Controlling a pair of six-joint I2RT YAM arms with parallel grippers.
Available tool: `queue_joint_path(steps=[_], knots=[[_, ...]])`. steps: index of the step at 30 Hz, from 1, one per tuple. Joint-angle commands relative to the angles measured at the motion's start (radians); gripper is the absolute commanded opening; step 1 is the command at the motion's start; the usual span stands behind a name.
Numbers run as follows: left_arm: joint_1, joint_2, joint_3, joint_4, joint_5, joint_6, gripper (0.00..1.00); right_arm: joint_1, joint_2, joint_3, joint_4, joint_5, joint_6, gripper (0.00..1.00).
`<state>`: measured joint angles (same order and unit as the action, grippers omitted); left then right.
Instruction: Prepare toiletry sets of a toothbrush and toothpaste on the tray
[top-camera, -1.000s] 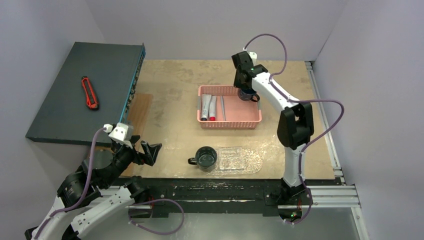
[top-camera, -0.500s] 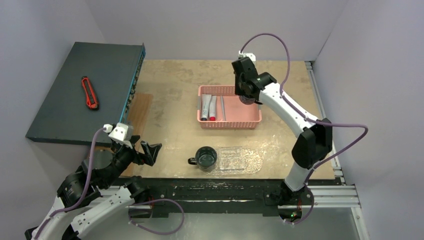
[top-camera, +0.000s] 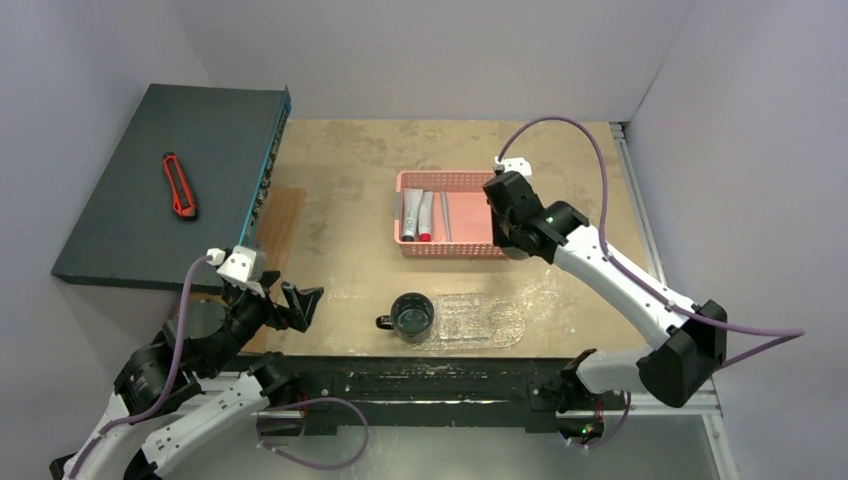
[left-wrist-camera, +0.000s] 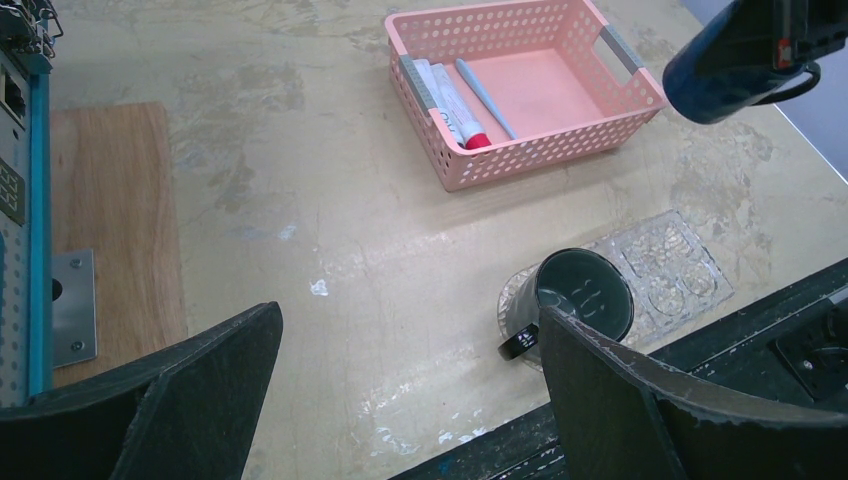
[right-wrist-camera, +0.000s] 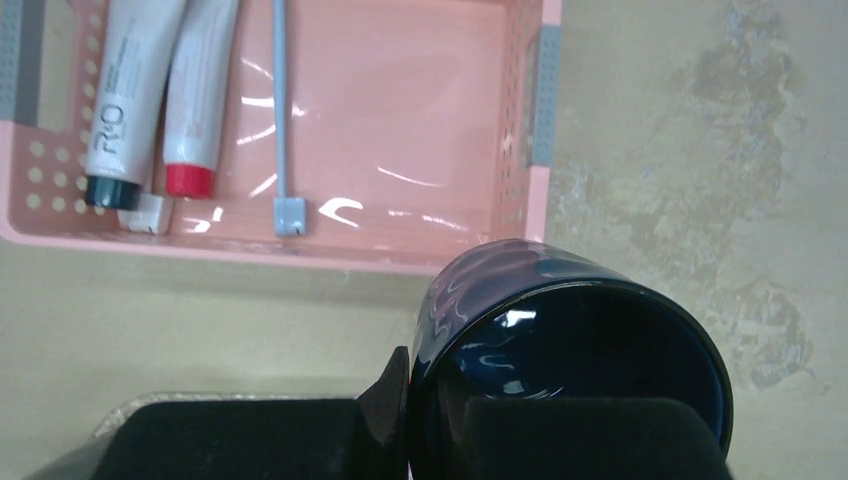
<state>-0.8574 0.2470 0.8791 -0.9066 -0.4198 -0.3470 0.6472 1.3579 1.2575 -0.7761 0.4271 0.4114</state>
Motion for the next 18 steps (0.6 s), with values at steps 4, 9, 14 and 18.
queue_joint_path(steps=[4, 9, 14, 18], knots=[[0.018, -0.011, 0.007, -0.010, -0.072, 0.014, 1.00, 0.033, -0.123, -0.130, 0.002, -0.005, 0.077, 0.00], [0.017, -0.009, 0.006, -0.010, -0.074, 0.013, 1.00, 0.075, -0.162, -0.195, -0.022, -0.005, 0.137, 0.00], [0.018, -0.008, 0.005, -0.009, -0.076, 0.013, 1.00, 0.120, -0.180, -0.275, -0.024, -0.013, 0.196, 0.00], [0.018, -0.002, 0.005, -0.009, -0.076, 0.013, 1.00, 0.151, -0.189, -0.314, -0.015, -0.036, 0.239, 0.00]])
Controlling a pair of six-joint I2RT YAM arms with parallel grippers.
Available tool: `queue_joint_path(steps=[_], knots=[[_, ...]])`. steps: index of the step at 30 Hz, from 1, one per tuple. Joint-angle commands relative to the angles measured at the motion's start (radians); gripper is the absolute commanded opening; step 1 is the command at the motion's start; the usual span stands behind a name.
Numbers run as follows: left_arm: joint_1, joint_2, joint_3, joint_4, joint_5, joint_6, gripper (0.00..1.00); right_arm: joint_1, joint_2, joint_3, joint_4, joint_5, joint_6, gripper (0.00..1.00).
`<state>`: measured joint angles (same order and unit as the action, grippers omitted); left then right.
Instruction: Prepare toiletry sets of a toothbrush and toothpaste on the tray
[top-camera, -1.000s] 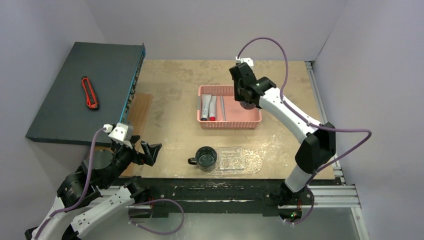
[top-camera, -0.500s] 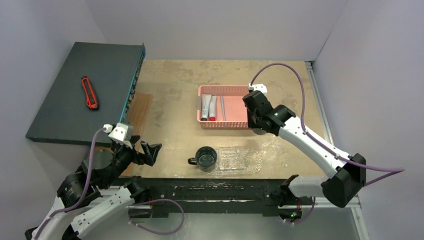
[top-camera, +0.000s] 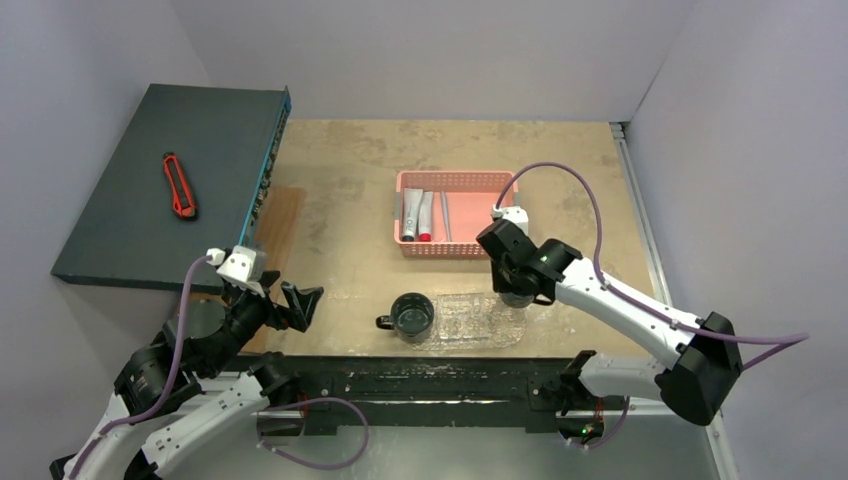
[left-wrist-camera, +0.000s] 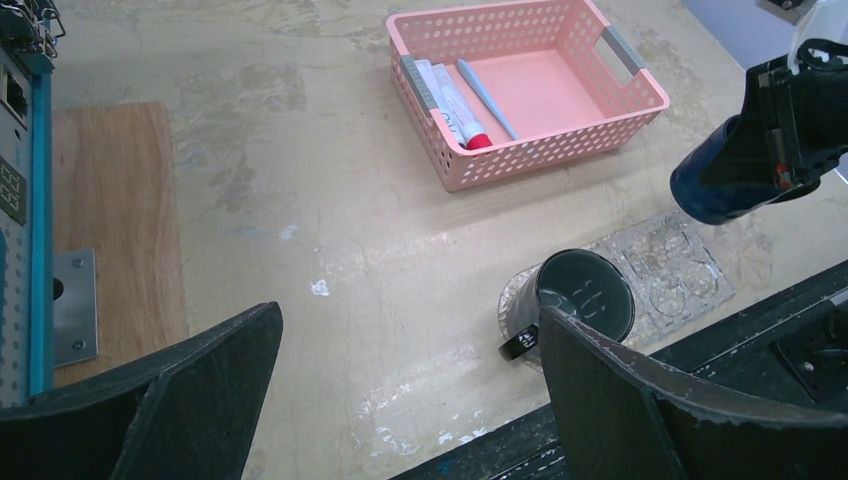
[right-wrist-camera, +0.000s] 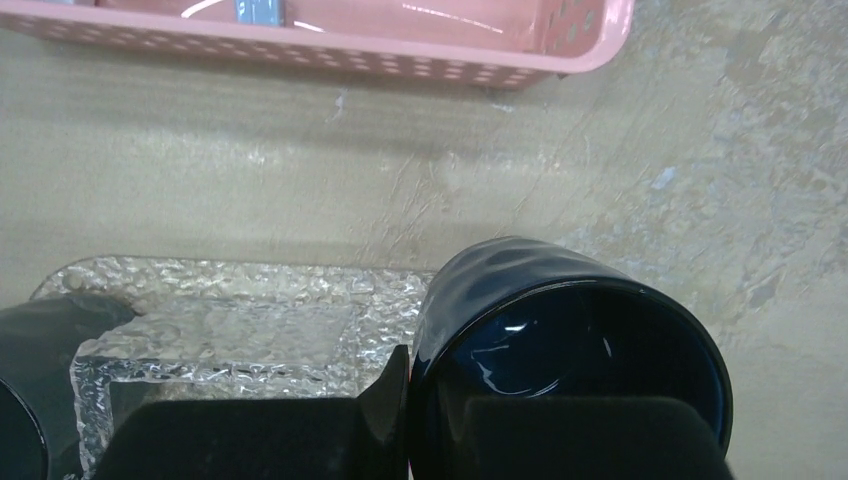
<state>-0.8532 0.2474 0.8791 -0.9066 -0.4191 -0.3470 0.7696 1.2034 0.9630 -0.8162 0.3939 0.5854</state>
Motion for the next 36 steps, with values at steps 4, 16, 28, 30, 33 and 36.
queue_joint_path(steps=[4, 16, 28, 30, 33, 36], knots=[[0.014, 0.000, 0.006, -0.010, -0.076, 0.014, 1.00, 0.059, -0.035, -0.053, 0.041, -0.021, 0.098, 0.00], [0.015, -0.002, 0.005, -0.010, -0.078, 0.013, 1.00, 0.128, -0.022, -0.118, 0.057, -0.051, 0.166, 0.00], [0.015, -0.003, 0.005, -0.011, -0.078, 0.012, 1.00, 0.161, -0.007, -0.171, 0.085, -0.060, 0.204, 0.00], [0.014, -0.004, 0.005, -0.011, -0.078, 0.013, 1.00, 0.163, -0.005, -0.176, 0.091, -0.061, 0.207, 0.00], [0.015, -0.003, 0.005, -0.011, -0.079, 0.011, 1.00, 0.165, -0.002, -0.184, 0.099, -0.063, 0.212, 0.00], [0.015, -0.003, 0.005, -0.012, -0.079, 0.011, 1.00, 0.167, 0.000, -0.188, 0.104, -0.065, 0.214, 0.00]])
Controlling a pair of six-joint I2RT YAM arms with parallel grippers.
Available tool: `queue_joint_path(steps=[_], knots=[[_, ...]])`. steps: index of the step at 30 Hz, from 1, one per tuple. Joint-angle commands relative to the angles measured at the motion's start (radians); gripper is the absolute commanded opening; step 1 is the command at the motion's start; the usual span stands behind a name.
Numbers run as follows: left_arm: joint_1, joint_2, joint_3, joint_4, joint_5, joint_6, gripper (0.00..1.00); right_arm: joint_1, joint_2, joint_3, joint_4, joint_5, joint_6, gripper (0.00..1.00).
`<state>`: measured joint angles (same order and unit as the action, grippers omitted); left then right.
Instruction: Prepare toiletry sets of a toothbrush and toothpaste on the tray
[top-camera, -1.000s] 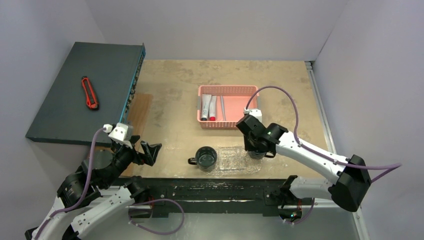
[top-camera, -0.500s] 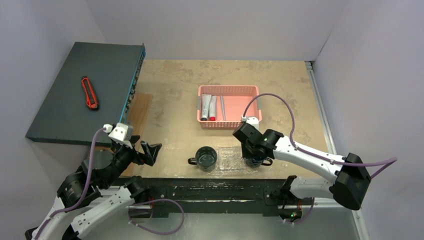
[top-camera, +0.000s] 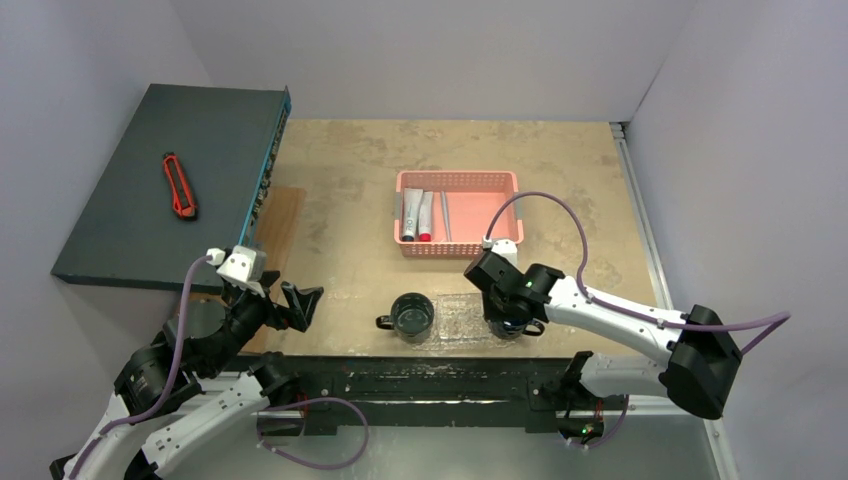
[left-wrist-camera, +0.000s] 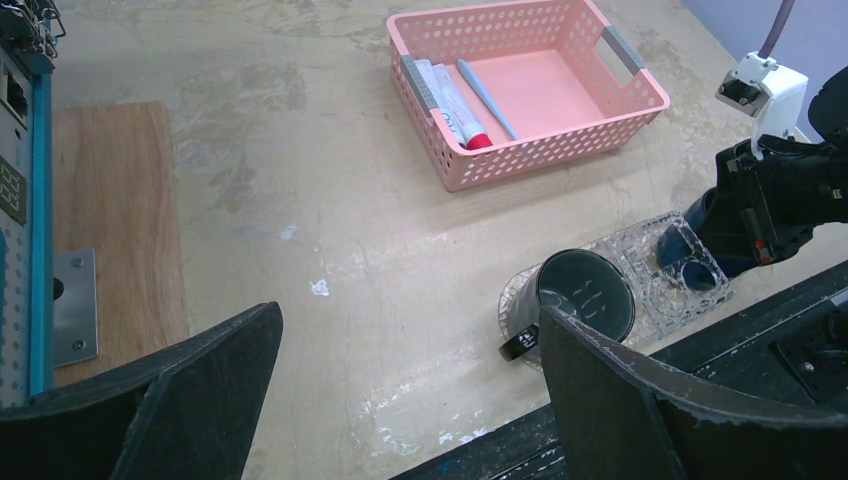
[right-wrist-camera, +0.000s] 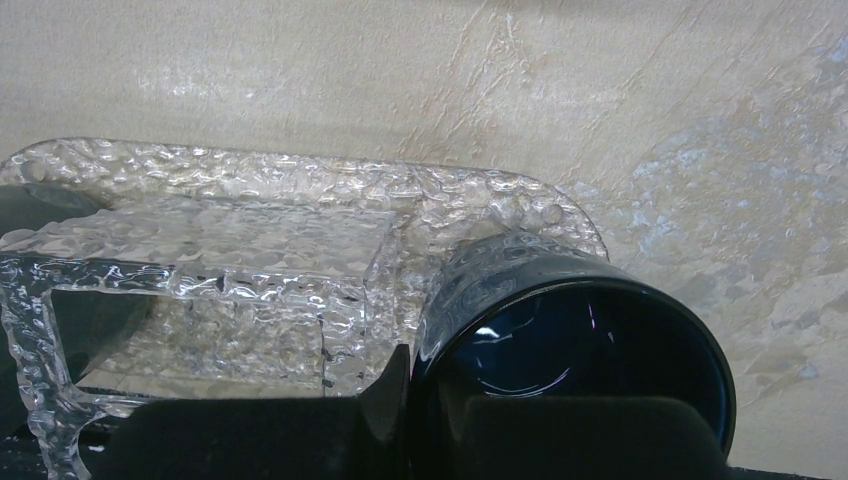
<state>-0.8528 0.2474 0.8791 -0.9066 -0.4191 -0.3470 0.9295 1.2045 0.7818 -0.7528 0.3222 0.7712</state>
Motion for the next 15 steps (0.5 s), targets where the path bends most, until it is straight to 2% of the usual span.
queue_joint_path(steps=[1, 3, 13, 15], knots=[[0.015, -0.003, 0.006, -0.011, -0.079, 0.011, 1.00, 0.008, 0.000, -0.007, 0.040, 0.008, 0.030, 0.00], [0.015, -0.003, 0.006, -0.011, -0.079, 0.011, 1.00, 0.009, 0.000, -0.009, 0.040, 0.008, 0.031, 0.02], [0.015, -0.007, 0.006, -0.014, -0.081, 0.011, 1.00, 0.017, -0.002, -0.001, 0.026, 0.016, 0.042, 0.25], [0.015, -0.006, 0.006, -0.012, -0.081, 0.011, 1.00, 0.019, -0.002, 0.004, 0.021, 0.021, 0.045, 0.26]])
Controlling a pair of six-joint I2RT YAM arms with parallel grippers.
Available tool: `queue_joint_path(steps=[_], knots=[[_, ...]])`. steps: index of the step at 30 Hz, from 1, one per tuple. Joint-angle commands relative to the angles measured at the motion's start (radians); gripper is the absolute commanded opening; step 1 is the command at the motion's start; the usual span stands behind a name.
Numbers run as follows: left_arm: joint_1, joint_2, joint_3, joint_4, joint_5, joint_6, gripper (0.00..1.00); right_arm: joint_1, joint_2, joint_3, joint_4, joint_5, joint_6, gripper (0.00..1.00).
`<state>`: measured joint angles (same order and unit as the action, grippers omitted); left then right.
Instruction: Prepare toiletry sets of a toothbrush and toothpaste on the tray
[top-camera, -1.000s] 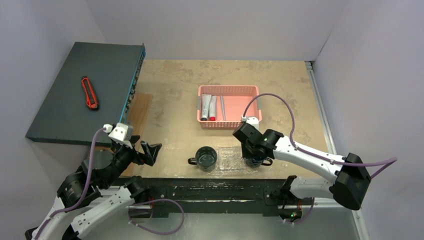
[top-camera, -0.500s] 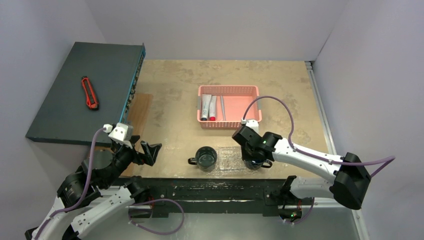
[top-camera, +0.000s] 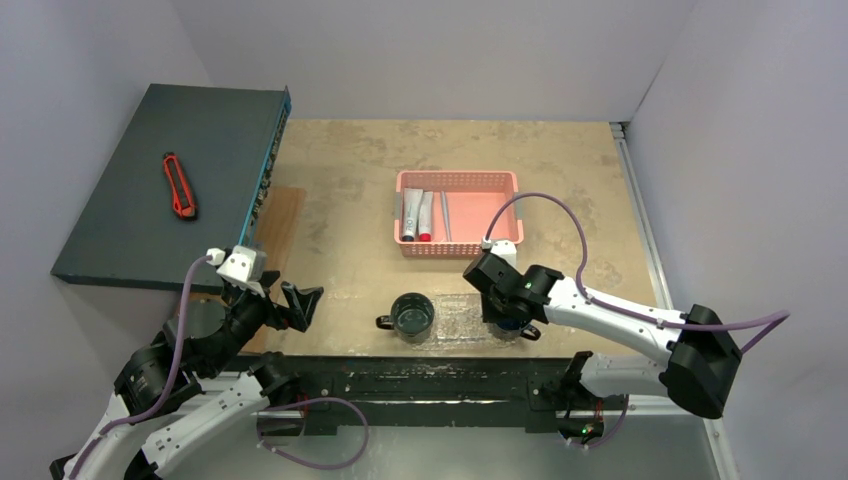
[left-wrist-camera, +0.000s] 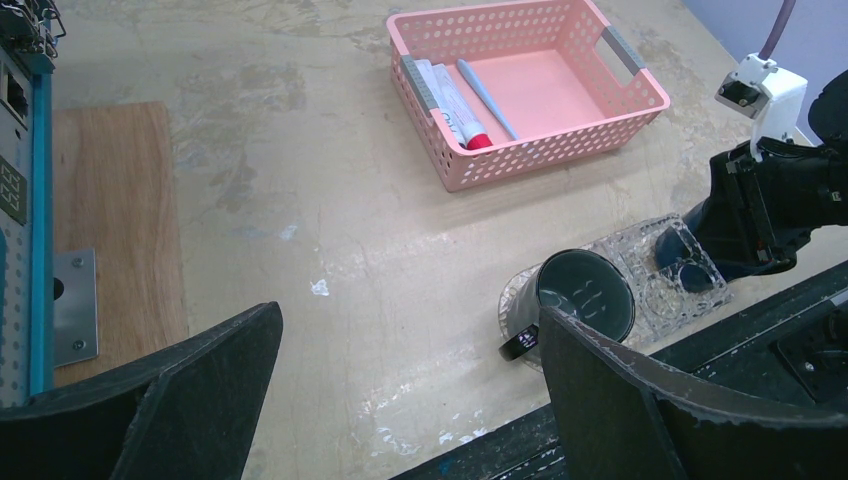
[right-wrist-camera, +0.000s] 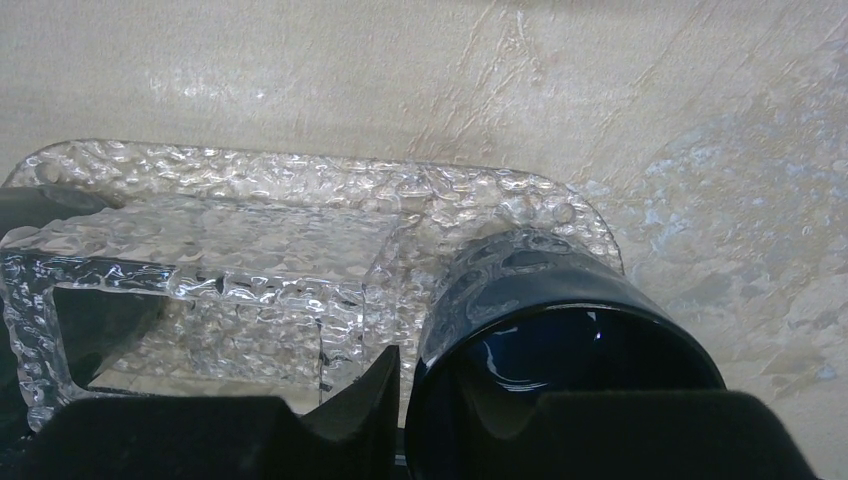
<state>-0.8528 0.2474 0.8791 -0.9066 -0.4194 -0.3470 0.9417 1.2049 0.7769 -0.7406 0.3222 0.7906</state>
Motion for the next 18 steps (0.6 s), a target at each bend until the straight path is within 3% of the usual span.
queue_joint_path(steps=[1, 18], knots=[[0.015, -0.007, 0.007, -0.013, -0.081, 0.011, 1.00, 0.006, -0.003, 0.010, 0.006, 0.023, 0.028, 0.26], [0.015, -0.002, 0.006, -0.013, -0.081, 0.008, 1.00, 0.009, -0.060, 0.139, -0.146, 0.126, 0.037, 0.27]])
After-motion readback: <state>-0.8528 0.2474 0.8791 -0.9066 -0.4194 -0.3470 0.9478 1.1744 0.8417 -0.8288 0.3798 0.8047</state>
